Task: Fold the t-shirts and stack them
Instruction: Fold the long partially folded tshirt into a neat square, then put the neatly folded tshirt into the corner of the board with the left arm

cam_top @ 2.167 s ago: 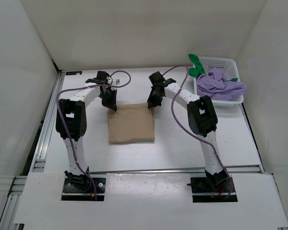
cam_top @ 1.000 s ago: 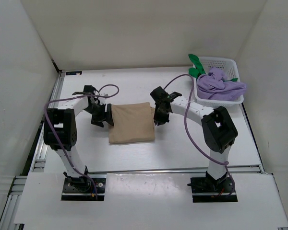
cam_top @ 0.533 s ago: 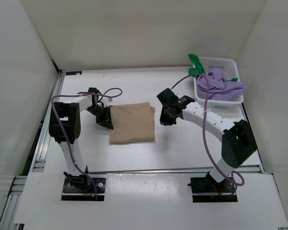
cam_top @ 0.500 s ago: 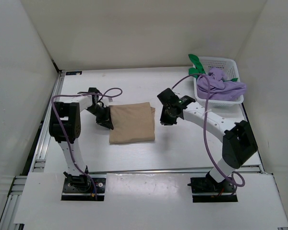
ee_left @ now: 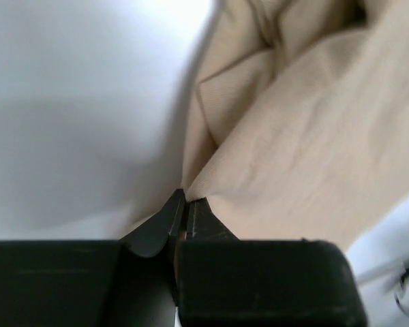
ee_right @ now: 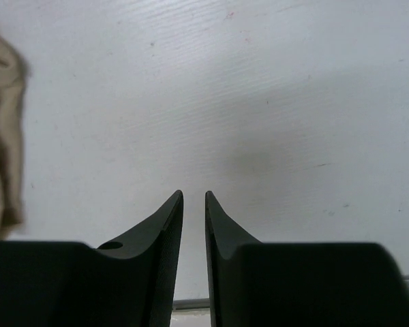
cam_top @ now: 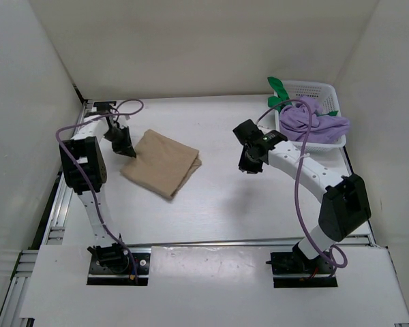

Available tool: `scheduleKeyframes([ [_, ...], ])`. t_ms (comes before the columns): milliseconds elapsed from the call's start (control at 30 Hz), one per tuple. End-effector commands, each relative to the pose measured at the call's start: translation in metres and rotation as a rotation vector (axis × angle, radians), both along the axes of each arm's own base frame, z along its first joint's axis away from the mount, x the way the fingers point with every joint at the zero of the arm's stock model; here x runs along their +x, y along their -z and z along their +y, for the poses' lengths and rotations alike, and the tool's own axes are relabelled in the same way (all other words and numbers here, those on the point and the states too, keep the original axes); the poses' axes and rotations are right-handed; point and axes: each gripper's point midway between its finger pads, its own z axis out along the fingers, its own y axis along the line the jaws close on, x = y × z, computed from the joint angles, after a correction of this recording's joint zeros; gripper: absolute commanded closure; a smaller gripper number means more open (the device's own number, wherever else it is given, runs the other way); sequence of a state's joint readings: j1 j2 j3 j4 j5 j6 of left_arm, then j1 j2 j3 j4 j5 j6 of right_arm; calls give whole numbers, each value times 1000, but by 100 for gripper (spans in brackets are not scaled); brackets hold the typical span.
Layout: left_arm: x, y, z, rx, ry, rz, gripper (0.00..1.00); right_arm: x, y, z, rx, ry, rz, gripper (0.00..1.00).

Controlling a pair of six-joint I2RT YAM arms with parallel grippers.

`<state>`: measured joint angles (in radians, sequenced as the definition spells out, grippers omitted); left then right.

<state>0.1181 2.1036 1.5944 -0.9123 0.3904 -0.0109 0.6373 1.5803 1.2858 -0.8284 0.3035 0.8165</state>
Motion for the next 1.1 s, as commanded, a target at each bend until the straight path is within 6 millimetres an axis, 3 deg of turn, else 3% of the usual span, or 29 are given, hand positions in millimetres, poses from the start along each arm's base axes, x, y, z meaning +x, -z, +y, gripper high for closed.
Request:
scheduleKeyframes([
  [0,31,0,54,148,-81,-40,90,12,-27,-14,-25,21,-71,76],
  [33,47,-9,68,187,-103,-80,90,12,-26,-18,-35,24,-63,76],
  [167,68,-5,122,335,-198,-116,90,16,-25,-20,-47,23,-54,76],
  [333,74,1,179,407,-307,-138,90,22,-14,-16,-74,13,-21,76],
  [367,74,-1,197,413,-342,-145,90,21,-13,-14,-70,9,-8,76],
  [467,71,-9,226,405,-401,-168,90,27,-13,-8,-61,5,-4,76],
  [600,72,-19,238,439,-426,-191,90,29,-13,-2,-48,-11,3,76],
  [667,72,-36,243,471,-441,-216,87,29,-13,-1,-41,-14,8,76],
  [700,68,-37,241,470,-440,-210,70,29,-13,-1,-41,-14,8,76],
  [767,61,-54,241,490,-451,-235,55,29,-13,-1,-41,-14,8,76],
  [833,51,-49,228,517,-432,-217,37,28,-16,0,-28,-18,4,76],
  [867,53,-63,226,546,-439,-263,34,24,-13,2,-30,-19,13,76],
  [900,48,-53,213,569,-416,-246,33,24,-13,2,-30,-19,13,76],
  [1067,51,-69,205,698,-427,-308,27,16,-13,10,-11,-36,23,76],
])
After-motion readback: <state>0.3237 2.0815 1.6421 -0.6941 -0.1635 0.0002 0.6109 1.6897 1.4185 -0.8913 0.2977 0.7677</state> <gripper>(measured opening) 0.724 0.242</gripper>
